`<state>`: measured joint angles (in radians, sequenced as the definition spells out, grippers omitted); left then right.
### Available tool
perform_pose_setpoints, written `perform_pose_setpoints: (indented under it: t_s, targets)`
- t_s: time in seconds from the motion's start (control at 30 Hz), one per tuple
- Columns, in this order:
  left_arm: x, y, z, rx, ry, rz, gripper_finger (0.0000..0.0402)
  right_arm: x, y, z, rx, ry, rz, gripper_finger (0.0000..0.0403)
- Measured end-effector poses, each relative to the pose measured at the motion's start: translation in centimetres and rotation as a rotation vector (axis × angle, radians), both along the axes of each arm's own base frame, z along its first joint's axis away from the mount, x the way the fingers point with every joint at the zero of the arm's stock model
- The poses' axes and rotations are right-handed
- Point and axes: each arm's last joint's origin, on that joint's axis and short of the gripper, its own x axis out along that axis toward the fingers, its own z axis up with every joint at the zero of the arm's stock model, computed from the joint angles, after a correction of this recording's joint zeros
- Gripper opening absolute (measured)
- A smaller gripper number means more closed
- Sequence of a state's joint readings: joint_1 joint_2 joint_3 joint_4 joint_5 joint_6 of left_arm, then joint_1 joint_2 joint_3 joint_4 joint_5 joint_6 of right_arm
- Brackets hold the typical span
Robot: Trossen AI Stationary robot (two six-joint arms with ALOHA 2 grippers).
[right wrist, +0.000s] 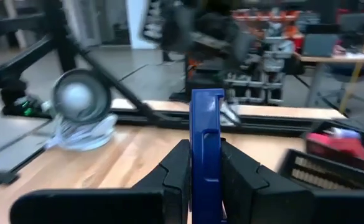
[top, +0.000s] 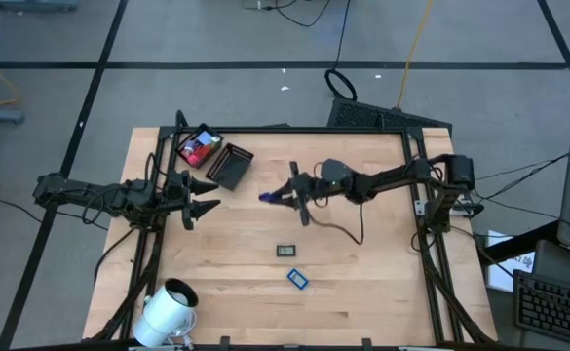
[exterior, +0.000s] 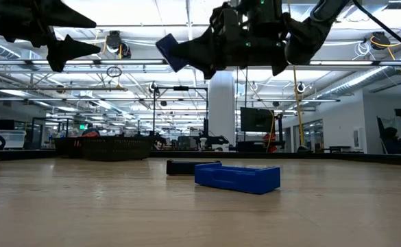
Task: Pick & Place Office items
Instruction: Put the dark blue timer into the bottom black bin
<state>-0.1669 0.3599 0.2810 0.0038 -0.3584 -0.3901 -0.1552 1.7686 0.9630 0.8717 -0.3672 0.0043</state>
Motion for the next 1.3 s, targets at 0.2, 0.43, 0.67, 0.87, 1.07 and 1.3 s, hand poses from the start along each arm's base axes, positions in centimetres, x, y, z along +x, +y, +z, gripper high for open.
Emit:
perform_pose_setpoints:
  t_s: [0.2, 0.43, 0.67, 0.87, 1.07, 1.3]
  targets:
    - [0.0, 0.0, 0.2, -0.007, -0.023, 0.011, 0.0278, -0.3, -1.7, -0.6, 0.058, 0.070, -0.047, 0.0050]
    - [0.2, 0.2, 0.3, 0.083, -0.013, 0.072, 0.0278, -0.4, -2.5, -0.4, 0.045, 0.051, -0.066, 0.0050]
    - [2.9, 0.2, -1.1, 0.123, 0.095, 0.167, 0.0278, -0.4, -2.4, -0.4, 0.006, 0.039, -0.062, 0.0050]
    - [7.0, 0.5, -1.2, 0.219, -0.007, 0.099, 0.0278, -0.4, -2.4, -0.3, -0.026, 0.023, -0.063, 0.0050]
    - [9.8, 1.4, -1.1, 0.383, 0.072, 0.148, 0.0278, -0.4, -2.4, -0.2, -0.039, 0.013, -0.061, 0.0050]
    - [12.7, 2.7, -0.6, 0.391, 0.110, 0.111, 0.0278, -0.4, -2.3, -0.1, -0.042, 0.007, -0.058, 0.0050]
